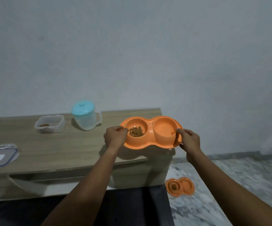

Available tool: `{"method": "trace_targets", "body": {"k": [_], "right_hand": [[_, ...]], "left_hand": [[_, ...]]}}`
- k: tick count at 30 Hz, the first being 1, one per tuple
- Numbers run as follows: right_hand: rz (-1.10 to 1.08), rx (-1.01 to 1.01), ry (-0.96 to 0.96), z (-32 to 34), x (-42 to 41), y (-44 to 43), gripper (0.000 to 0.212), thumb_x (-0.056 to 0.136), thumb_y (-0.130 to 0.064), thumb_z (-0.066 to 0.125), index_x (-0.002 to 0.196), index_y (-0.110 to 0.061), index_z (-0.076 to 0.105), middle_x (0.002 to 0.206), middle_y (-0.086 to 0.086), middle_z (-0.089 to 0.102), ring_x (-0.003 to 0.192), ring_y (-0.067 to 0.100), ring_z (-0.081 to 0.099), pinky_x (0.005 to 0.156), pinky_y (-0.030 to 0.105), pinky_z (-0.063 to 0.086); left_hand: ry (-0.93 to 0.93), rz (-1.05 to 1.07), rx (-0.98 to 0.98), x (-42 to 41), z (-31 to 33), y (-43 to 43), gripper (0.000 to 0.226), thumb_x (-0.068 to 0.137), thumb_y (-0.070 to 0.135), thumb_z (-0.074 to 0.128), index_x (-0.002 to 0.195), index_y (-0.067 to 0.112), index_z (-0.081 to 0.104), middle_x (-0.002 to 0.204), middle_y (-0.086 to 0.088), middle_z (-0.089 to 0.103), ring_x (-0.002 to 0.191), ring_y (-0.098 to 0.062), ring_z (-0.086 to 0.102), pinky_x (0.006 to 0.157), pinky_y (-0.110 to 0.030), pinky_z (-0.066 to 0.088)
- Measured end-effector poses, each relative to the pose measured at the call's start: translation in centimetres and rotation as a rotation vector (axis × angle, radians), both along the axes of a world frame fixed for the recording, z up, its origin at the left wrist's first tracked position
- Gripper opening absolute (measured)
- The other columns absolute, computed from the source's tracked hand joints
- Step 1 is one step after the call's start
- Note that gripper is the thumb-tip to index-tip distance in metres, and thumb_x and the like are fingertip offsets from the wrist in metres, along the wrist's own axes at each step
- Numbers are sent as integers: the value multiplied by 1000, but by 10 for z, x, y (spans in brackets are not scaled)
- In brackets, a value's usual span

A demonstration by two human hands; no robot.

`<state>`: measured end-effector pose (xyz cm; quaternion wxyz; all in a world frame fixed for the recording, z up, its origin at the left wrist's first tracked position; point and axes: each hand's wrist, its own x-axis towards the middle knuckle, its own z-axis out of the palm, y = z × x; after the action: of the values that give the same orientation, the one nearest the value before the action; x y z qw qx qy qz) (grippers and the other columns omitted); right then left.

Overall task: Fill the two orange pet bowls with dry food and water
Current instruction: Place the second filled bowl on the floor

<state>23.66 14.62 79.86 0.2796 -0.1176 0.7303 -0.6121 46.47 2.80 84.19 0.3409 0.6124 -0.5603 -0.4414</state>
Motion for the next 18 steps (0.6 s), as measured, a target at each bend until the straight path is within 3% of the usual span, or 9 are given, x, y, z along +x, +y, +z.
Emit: {"method": "trace_targets", "body": {"k": [12, 18], "right_hand": [[-284, -14, 4, 24, -152, 98, 40, 85, -31, 74, 120, -12, 69, 114, 11, 70, 108, 31, 64, 83, 44, 55], [-418, 3, 17, 19, -222, 136, 32, 85, -32, 74, 112, -13, 72, 112, 14, 72, 107, 33, 66, 92, 51, 58]], "left_hand": [[139, -285, 42, -187, 11, 38, 38, 76, 25, 71, 113, 17, 74, 112, 1, 71, 93, -15, 60, 79, -24, 44], [188, -439, 83, -273, -7, 56, 32, 77, 24, 71, 109, 17, 74, 106, 4, 69, 97, -16, 62, 80, -27, 47]]}}
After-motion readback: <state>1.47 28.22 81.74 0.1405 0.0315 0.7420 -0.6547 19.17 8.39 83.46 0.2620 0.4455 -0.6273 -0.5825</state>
